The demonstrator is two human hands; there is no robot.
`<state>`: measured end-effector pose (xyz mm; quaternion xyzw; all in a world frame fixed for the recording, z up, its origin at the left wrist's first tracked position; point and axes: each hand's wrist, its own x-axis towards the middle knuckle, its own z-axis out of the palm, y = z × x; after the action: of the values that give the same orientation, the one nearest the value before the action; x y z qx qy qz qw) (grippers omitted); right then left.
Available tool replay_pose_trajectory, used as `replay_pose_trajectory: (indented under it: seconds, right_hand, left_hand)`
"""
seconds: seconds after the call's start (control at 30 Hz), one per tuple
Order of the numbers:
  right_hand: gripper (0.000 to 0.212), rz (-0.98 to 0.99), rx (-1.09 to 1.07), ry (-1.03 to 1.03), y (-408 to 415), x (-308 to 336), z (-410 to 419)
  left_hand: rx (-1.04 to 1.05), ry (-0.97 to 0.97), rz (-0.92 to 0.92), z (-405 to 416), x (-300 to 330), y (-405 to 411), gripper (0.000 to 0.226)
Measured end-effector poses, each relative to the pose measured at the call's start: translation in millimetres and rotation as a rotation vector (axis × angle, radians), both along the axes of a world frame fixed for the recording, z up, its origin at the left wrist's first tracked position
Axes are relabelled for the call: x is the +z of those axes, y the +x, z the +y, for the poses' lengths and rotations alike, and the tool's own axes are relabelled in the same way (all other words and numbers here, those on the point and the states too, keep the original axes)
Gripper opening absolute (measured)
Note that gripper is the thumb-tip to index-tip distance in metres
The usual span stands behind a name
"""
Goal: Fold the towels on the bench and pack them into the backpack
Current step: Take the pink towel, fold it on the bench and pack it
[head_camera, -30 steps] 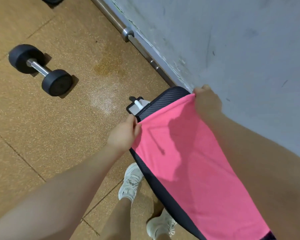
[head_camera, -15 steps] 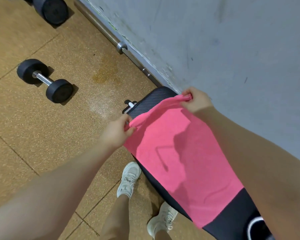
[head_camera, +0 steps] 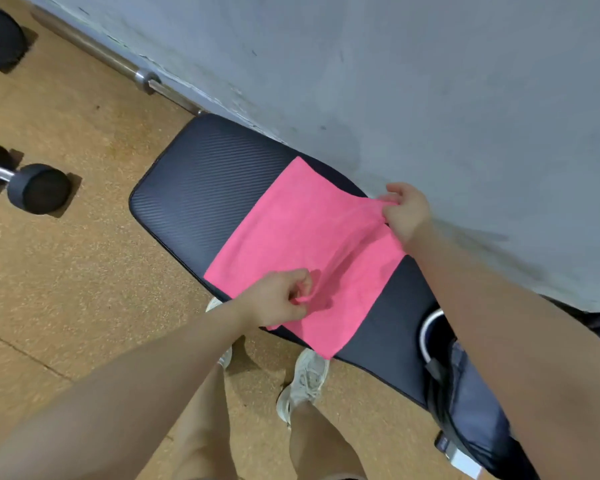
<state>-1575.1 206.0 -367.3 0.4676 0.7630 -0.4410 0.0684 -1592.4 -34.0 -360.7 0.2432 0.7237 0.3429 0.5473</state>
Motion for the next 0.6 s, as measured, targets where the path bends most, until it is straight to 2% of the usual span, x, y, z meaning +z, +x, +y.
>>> replay_pose_trajectory:
  seconds: [0.1, 0.27, 0.4, 0.5, 0.6]
  right_hand:
    - [0.035, -0.063, 0.000, 0.074, 36.4, -11.5, 21.8]
    - [0.026, 0.008, -0.216, 0.069, 75.4, -48.7, 37.7]
    - [0.027, -0.002, -0.271, 0.099, 92.7, -73.6, 42.4]
    - [0.024, -0.008, -0.323, 0.058, 93.9, -88.7, 43.7]
    - [0.021, -0.012, -0.346, 0.047, 90.9, -93.7, 39.8]
  left_hand:
    - [-0.102, -0.033, -0.033, 22.8, -1.4, 30.1, 0.022]
    - [-0.160, -0.065, -0.031, 47.6, -27.2, 68.8, 0.029]
    - [-0.239, -0.126, -0.091, 52.1, -50.6, 74.3, 0.011]
    - [-0.315, -0.147, 0.155, 57.9, -66.7, 49.3, 0.020]
    - [-0.271, -0.158, 0.471, 72.8, -78.5, 6.8, 0.026]
